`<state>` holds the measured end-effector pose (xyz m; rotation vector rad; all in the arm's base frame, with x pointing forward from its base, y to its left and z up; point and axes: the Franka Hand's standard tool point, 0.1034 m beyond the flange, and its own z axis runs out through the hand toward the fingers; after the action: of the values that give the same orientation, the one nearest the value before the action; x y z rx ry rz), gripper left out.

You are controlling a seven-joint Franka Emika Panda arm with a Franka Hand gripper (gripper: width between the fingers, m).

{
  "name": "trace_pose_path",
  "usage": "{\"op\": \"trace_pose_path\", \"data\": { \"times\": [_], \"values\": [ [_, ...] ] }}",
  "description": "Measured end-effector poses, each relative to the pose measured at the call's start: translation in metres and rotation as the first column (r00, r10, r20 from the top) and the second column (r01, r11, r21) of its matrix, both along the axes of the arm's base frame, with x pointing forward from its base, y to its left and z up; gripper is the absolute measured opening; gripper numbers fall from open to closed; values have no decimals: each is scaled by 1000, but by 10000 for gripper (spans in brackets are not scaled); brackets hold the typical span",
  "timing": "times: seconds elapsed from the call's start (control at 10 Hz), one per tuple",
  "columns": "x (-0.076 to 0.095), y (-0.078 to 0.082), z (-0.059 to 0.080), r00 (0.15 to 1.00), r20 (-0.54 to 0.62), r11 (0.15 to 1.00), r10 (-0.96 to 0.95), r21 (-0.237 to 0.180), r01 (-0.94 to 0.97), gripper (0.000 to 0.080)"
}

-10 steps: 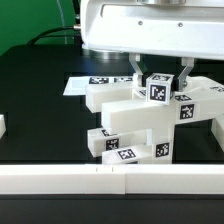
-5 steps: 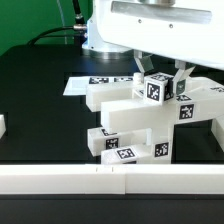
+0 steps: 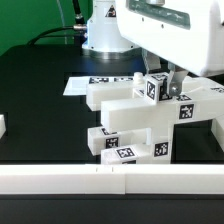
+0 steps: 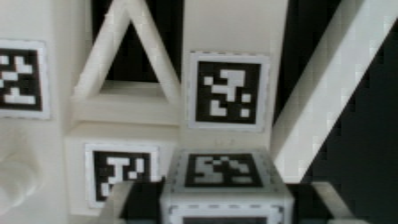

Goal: Assemble chair

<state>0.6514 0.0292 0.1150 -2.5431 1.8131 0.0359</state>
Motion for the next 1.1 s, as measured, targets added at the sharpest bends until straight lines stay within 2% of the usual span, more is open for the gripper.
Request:
{"op": "trace_pose_path", "data": {
  "times": [0.3,0.5,0.6,0.7,0.8,0.9,1.0,1.1],
  "values": [
    [0,2,0,966,-7,966,-259,0,259,287],
    [0,3,0,932,-9,932,-363,0,363,287],
    [0,4,0,920,-10,920,-392,0,392,361],
    [0,4,0,921,-10,921,-390,0,390,361],
    [0,4,0,923,-10,923,-385,0,385,546],
    [0,4,0,932,-9,932,-362,1,362,546],
    [0,3,0,941,-8,941,-337,0,337,628],
    [0,3,0,963,-6,963,-269,1,269,644]
  ]
}}
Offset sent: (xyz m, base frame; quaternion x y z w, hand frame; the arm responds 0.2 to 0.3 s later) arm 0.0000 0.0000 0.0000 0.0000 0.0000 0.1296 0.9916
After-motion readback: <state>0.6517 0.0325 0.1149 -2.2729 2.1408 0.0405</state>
